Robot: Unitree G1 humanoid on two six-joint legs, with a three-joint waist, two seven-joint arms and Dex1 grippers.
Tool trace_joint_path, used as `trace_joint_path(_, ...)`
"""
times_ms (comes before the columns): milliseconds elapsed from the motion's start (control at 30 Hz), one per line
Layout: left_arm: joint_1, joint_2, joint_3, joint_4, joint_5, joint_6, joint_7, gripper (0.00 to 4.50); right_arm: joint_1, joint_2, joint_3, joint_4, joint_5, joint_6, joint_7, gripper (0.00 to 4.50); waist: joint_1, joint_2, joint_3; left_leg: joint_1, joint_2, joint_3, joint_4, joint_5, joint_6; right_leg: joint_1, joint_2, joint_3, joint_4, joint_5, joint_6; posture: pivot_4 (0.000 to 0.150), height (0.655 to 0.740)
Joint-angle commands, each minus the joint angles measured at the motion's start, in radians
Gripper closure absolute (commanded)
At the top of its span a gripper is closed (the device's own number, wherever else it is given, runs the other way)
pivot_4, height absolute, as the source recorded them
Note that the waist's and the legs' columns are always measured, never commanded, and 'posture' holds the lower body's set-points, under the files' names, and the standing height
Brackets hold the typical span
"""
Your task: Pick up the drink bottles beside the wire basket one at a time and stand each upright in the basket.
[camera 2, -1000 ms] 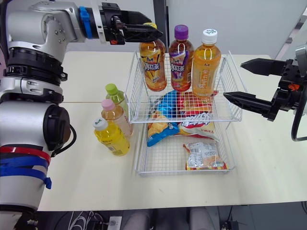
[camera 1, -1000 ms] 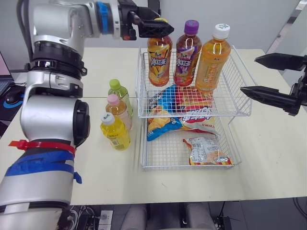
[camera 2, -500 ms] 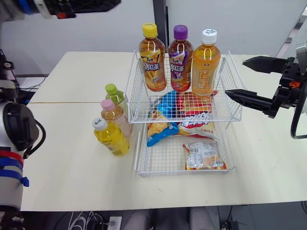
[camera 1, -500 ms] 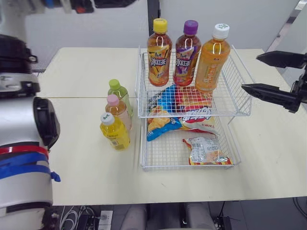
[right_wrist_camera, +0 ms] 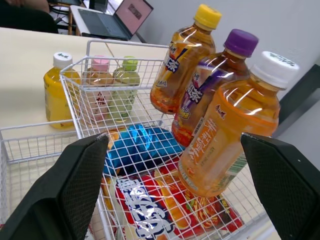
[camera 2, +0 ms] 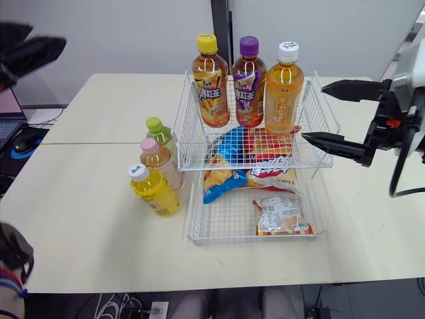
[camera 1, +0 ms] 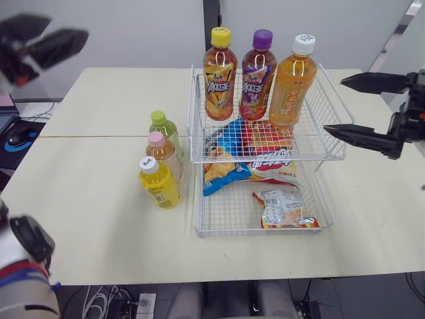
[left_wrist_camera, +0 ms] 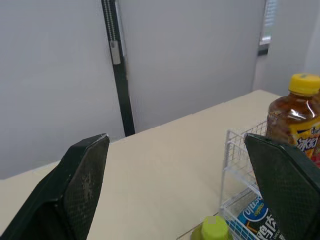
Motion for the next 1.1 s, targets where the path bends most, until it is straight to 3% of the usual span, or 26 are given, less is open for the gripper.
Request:
trace_joint_path(33,0.153,0.008,0.130,-0.107,-0.062,-0.013,-0.045,0.04,-0.053,0.007,0.016,-0.003,0.012,-0.025,0.042,0.00,0.003,-0.001,0.000,0.000,0.000,-0.001,0.000,0.000,0.000,0.000,0.000,-0.001,0.000,0.000,0.000,0.150,0.7400)
trace_joint_path(267,0.713,0.006,0.247,-0.250,-0.078,-0.148,-0.250,0.04,-0.137,0.016,0.115,-0.005,0.114,0.081,0.165,0.00,0.002,0.000,0.000,0.004,0.003,0.002,-0.002,0.000,0.000,0.003,0.000,0.001,-0.003,0.001,-0.002,0.150,0.7400)
trace_joint_path(467,0.861,-0.138,0.284,-0.451,-0.218,-0.105,-0.142,0.04,-0.202,0.064,0.166,0.018,0.117,0.107,0.190,0.00,0.016,-0.001,-0.001,0.011,0.006,0.000,-0.002,0.000,0.000,0.013,-0.001,-0.001,-0.008,0.001,-0.003,0.150,0.7400)
trace_joint_path(733,0.721,-0.269,0.231,-0.614,-0.520,0.010,0.290,0.04,-0.275,0.088,0.225,0.067,0.088,0.142,0.234,0.00,0.023,-0.001,-0.001,0.011,0.007,0.000,-0.002,0.000,0.000,0.012,0.001,-0.002,-0.008,0.002,-0.004,0.150,0.7400)
trace_joint_path(900,0.613,-0.286,0.070,-0.650,-0.559,-0.014,0.520,0.04,-0.291,0.089,0.236,0.080,0.068,0.137,0.254,0.00,0.028,-0.001,-0.001,0.012,0.006,0.001,-0.002,0.000,0.000,0.012,0.004,-0.001,-0.007,0.003,-0.004,0.150,0.7400)
trace_joint_path(1100,0.559,-0.337,-0.133,-0.677,-0.505,-0.041,0.733,0.04,-0.304,0.093,0.231,0.086,0.057,0.139,0.263,0.00,0.029,-0.001,-0.001,0.012,0.006,0.001,-0.002,0.000,0.000,0.012,0.005,-0.001,-0.007,0.003,-0.004,0.150,0.7400)
